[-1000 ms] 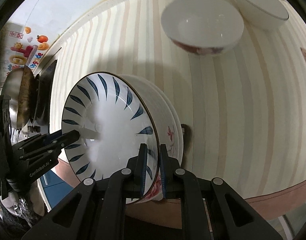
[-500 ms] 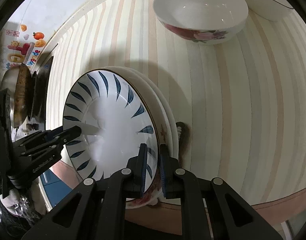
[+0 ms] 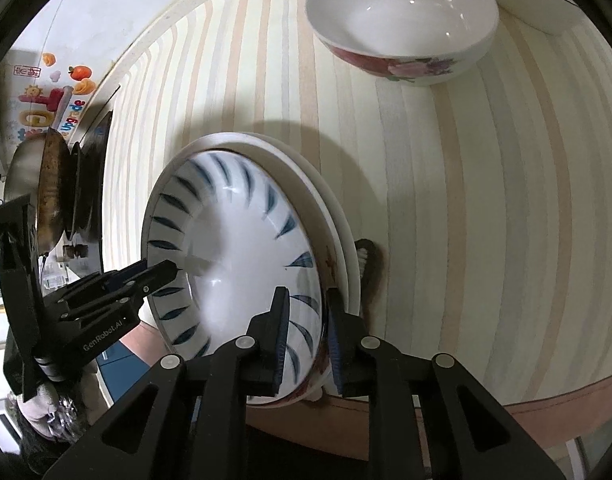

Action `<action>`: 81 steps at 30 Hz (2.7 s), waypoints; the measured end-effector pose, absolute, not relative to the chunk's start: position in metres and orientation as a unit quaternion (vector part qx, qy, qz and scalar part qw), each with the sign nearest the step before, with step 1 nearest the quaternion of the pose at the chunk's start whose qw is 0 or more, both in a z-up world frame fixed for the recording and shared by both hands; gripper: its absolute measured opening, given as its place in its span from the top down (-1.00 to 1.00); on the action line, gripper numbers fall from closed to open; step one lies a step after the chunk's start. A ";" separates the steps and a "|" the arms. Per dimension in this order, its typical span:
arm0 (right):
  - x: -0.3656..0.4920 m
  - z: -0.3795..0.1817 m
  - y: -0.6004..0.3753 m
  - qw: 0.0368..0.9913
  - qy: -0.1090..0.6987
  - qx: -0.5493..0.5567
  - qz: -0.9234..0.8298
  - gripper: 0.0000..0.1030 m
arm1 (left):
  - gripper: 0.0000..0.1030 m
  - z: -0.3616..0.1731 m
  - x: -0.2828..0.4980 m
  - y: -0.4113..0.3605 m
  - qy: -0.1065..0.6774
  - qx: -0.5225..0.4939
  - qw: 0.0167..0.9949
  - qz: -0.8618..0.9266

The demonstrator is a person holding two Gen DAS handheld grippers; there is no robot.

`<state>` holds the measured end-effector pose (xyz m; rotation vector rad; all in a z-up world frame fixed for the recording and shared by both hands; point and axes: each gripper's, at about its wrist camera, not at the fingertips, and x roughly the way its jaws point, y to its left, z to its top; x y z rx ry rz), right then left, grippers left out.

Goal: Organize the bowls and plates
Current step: 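Carry the three-plate stack onto the cat-print mat and open both grippers, then move both grippers to the plain white bowl and grasp its rim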

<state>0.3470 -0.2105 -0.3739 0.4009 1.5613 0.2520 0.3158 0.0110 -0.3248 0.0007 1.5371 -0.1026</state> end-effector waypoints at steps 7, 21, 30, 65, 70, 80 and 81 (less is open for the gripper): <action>0.338 -0.357 -0.209 0.703 0.683 0.174 0.097 0.58 | 0.53 -0.295 0.299 0.022 0.670 0.003 0.742 -0.043; 0.239 -0.226 -0.177 0.800 0.584 0.121 0.060 -0.38 | 0.22 -0.164 0.215 0.029 0.568 0.014 0.821 -0.051; 0.169 -0.155 -0.162 0.847 0.523 0.091 0.034 -0.76 | -0.81 -0.124 0.172 0.025 0.520 0.019 0.853 -0.048; 0.312 -0.215 -0.309 0.829 0.513 0.213 0.066 -0.86 | -0.86 -0.179 0.354 -0.083 0.527 0.017 0.848 -0.050; 0.387 -0.271 -0.345 0.804 0.553 0.210 0.062 -0.67 | -0.62 -0.242 0.424 -0.107 0.595 -0.011 0.801 -0.067; 0.473 -0.371 -0.367 0.741 0.620 0.241 0.094 0.38 | 0.53 -0.340 0.481 -0.138 0.684 -0.050 0.721 -0.101; 0.475 -0.377 -0.367 0.737 0.624 0.241 0.095 0.60 | 0.59 -0.343 0.481 -0.141 0.685 -0.048 0.719 -0.102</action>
